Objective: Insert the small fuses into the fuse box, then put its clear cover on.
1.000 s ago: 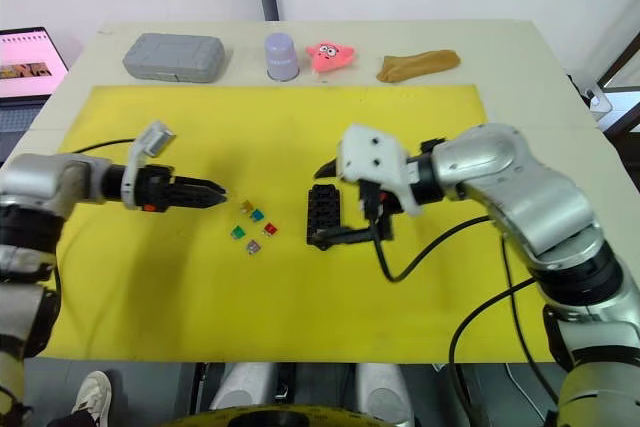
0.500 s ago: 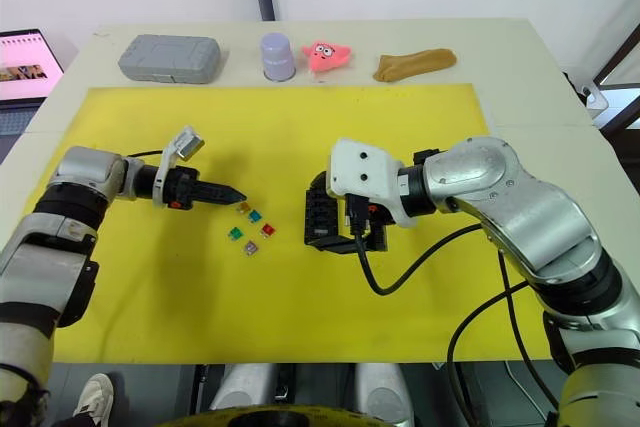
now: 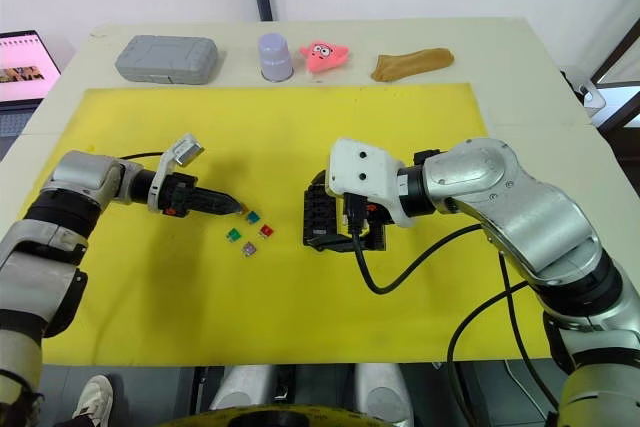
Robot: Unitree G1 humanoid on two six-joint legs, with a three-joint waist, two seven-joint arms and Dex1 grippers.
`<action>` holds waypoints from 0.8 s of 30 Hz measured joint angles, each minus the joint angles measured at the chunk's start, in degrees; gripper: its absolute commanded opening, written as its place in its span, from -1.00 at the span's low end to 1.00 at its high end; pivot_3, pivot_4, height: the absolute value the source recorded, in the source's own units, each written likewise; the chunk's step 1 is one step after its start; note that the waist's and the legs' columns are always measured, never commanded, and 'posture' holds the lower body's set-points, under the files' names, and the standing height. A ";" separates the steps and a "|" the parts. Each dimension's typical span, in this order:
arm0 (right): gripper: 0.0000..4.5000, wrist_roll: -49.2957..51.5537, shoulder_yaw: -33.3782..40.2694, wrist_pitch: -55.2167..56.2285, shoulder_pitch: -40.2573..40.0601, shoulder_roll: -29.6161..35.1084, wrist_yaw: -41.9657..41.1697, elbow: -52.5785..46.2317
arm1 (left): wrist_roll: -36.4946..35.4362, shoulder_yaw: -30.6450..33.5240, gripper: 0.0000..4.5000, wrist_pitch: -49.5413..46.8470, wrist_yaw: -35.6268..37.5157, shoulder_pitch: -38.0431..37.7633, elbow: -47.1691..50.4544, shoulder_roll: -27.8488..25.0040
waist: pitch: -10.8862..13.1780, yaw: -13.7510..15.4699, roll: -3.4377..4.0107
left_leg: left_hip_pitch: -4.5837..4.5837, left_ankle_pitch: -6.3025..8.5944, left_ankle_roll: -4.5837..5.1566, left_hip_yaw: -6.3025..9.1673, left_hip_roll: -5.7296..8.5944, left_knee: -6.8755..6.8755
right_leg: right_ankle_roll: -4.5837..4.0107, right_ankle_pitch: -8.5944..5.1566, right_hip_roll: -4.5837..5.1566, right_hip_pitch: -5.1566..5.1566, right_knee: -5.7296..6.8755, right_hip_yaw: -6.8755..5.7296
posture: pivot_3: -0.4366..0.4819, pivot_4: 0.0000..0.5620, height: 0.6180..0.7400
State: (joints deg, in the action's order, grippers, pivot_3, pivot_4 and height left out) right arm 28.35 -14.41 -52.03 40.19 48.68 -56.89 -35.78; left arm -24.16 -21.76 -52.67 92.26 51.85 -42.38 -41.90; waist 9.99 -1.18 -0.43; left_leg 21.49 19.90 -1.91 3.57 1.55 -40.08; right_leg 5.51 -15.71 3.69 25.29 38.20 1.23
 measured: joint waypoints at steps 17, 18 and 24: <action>1.00 -0.17 0.00 0.08 0.00 0.06 0.33 0.13 | 0.89 0.49 0.05 2.10 0.17 -1.31 -2.04 1.17 | -0.01 0.06 0.00 | -0.04 0.00 0.00 -0.01 0.01 -0.01 | 0.00 0.00 -0.01 -0.04 0.01 -0.01 | -0.05 -0.47 1.00; 1.00 -0.17 0.00 0.08 0.01 0.06 0.34 0.13 | 1.10 0.73 0.05 2.31 0.17 -1.30 -2.60 1.46 | -0.02 0.06 0.01 | -0.05 0.00 0.00 -0.01 0.01 -0.01 | 0.00 0.00 -0.01 -0.05 0.01 -0.01 | -0.05 -0.47 1.00; 1.00 -0.17 -0.02 0.08 0.01 0.05 0.34 0.13 | 3.56 2.33 -0.77 4.01 0.16 -1.23 -5.95 2.61 | -0.03 -0.02 0.01 | -0.06 0.00 0.01 -0.02 0.01 0.00 | 0.00 0.00 -0.02 -0.05 0.01 -0.01 | -0.05 -0.47 1.00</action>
State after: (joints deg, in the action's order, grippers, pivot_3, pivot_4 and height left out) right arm 28.17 -14.42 -51.95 40.20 48.74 -56.55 -35.65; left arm -20.60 -19.42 -48.65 92.41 50.62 -48.33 -39.29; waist 9.96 -1.20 -0.43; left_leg 21.43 19.91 -1.91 3.55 1.57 -40.08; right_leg 5.51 -15.71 3.67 25.24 38.22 1.22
